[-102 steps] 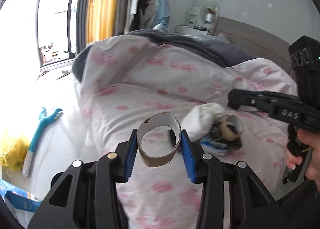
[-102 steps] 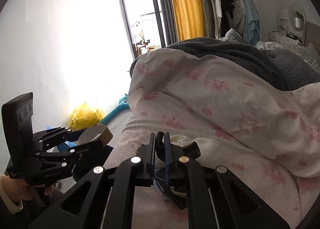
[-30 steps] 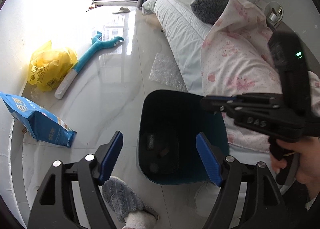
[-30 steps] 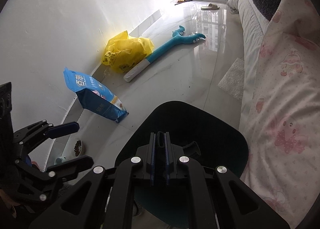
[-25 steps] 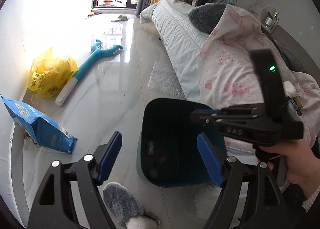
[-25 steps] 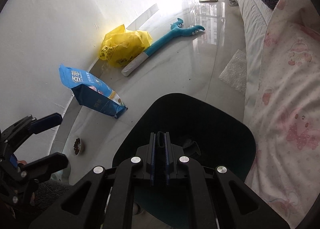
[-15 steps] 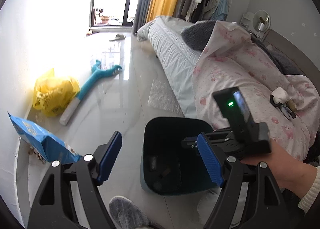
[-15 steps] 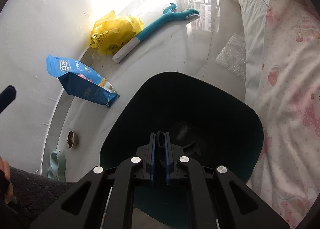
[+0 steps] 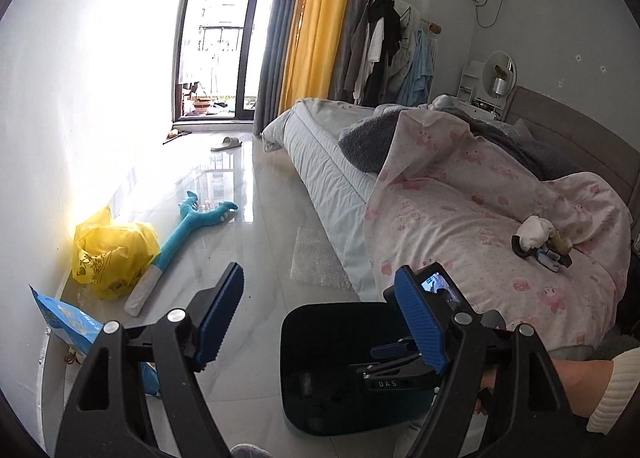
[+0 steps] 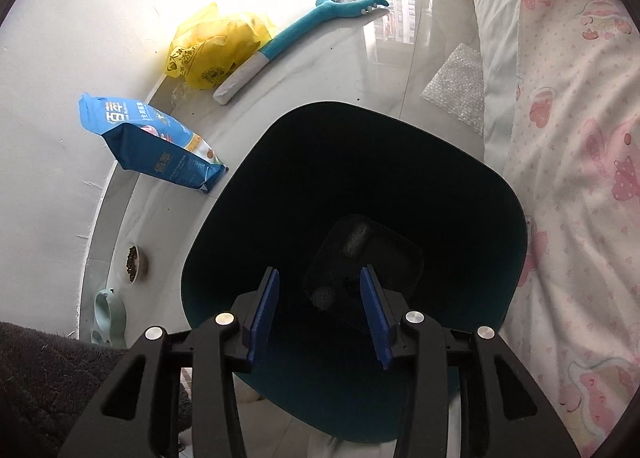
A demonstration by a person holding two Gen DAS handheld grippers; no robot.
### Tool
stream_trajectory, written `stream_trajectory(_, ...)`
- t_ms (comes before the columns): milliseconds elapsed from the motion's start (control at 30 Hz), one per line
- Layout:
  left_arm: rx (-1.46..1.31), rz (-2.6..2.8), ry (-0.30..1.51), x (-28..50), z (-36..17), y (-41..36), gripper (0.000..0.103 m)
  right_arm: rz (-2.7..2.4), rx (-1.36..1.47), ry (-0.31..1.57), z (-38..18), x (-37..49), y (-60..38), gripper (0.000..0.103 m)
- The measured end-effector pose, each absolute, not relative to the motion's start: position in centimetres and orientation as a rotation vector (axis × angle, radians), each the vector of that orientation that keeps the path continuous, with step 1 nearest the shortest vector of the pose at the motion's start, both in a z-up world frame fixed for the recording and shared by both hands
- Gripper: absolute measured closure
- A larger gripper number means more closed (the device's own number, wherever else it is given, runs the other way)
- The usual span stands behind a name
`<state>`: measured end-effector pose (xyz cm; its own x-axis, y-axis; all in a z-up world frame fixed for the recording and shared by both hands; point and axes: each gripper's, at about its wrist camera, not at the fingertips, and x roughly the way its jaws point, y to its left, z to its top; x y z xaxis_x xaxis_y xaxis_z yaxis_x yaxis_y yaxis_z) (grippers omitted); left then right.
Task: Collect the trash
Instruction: 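Move both tools back toward the bed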
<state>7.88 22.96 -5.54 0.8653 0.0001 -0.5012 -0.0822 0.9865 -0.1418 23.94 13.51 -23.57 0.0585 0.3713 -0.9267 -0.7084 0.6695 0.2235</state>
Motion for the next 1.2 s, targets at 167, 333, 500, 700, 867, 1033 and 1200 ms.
stream_trajectory(167, -0.167, 0.045, 0.479, 8.3, -4.2, 22.2, 0.021, 0.844, -0.315, 1.253, -22.7, 23.9, 12.6, 0.06)
stream_trajectory(333, -0.166, 0.062, 0.437, 8.8, -2.8, 21.1, 0.013, 0.865, -0.289, 1.204, -20.9, 23.8, 11.6, 0.054)
stream_trajectory(500, -0.159, 0.121, 0.418, 9.4, -1.8, 20.1, 0.008, 0.905, -0.282, 1.109, -18.1, 23.1, 10.4, 0.047)
stream_trajectory(700, -0.164, 0.103, 0.41, 10.6, -1.1, 18.4, 0.006, 0.922, -0.277, 0.959, -14.0, 22.6, 7.4, 0.034)
stream_trajectory(867, -0.198, 0.059, 0.412, 11.7, -0.8, 16.9, 0.005, 0.9, -0.259, 0.863, -11.4, 22.8, 4.4, 0.03)
stream_trajectory(1033, -0.221, 0.005, 0.419, 13.1, -0.9, 14.9, 0.005, 0.86, -0.263, 0.788, -9.5, 23.3, 1.5, 0.029)
stream_trajectory(1200, -0.205, -0.02, 0.47, 14.7, -1.8, 12.8, 0.004, 0.82, -0.246, 0.727, -7.8, 24.3, -2.1, 0.029)
